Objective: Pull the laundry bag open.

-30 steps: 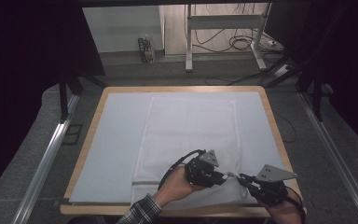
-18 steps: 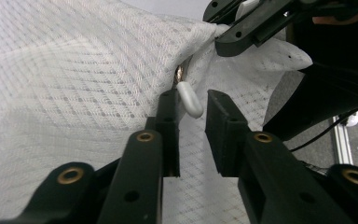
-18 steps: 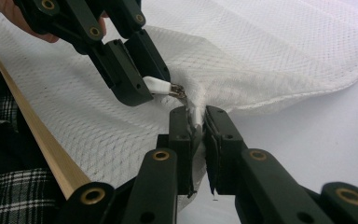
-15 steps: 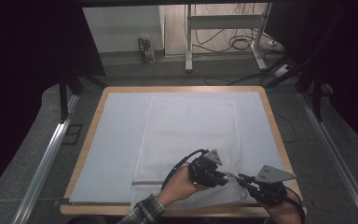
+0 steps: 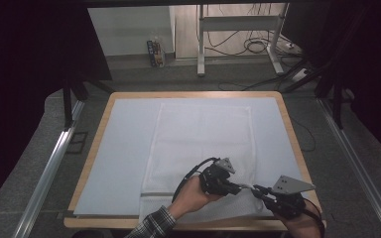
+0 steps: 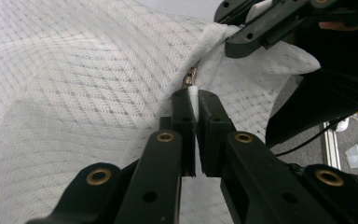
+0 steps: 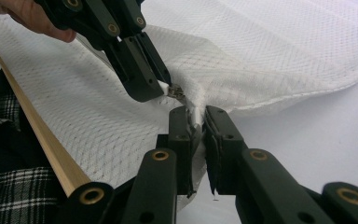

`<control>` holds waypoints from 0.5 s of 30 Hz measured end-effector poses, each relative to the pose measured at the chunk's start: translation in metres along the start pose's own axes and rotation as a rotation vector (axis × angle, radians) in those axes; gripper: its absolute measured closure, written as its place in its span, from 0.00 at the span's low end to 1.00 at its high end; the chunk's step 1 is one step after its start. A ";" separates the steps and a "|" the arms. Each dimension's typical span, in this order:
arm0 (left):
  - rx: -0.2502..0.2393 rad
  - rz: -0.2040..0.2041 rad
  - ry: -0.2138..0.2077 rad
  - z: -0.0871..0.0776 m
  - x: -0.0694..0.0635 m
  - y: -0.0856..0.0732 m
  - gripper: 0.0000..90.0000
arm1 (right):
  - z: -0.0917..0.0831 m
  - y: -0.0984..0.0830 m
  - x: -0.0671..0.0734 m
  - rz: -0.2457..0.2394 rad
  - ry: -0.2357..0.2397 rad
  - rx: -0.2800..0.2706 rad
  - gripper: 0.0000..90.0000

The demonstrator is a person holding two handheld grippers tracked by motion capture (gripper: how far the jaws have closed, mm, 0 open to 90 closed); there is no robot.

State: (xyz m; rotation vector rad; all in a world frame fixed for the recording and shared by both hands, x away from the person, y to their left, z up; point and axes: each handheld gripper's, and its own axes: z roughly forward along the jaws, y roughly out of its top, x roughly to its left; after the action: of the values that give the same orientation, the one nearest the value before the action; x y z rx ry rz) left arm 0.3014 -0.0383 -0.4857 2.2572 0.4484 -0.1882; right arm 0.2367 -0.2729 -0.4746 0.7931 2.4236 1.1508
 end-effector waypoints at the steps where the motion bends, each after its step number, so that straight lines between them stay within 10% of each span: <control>1: -0.001 0.002 -0.005 -0.001 0.000 -0.001 0.97 | 0.000 0.000 0.000 0.001 -0.002 0.000 0.88; 10: -0.021 0.053 -0.043 -0.006 0.001 -0.004 0.97 | 0.008 -0.001 -0.006 0.035 0.042 -0.003 0.65; 15: -0.040 0.058 -0.057 -0.009 0.003 -0.005 0.97 | 0.015 0.000 -0.007 0.032 0.056 0.022 0.76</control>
State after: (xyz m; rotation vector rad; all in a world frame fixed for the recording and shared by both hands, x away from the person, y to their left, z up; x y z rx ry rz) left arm 0.3018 -0.0278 -0.4839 2.2167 0.3529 -0.2107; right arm 0.2500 -0.2688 -0.4835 0.8198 2.4816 1.1743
